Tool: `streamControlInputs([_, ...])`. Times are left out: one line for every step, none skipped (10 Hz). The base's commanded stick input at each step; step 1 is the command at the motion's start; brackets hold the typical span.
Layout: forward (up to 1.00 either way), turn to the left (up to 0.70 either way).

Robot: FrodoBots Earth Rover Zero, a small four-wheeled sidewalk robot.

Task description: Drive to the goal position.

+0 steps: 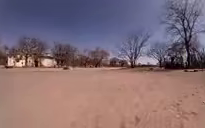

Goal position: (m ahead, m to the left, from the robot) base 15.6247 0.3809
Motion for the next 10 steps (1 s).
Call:
streamControlInputs([1.00,0.00])
streamControlInputs([1.00,0.00])
streamControlInputs([1.00,0.00])
streamControlInputs([1.00,0.00])
streamControlInputs([1.00,0.00])
streamControlInputs([1.00,0.00])
streamControlInputs([1.00,0.00])
streamControlInputs([1.00,0.00])
streamControlInputs([1.00,0.00])
streamControlInputs([1.00,0.00])
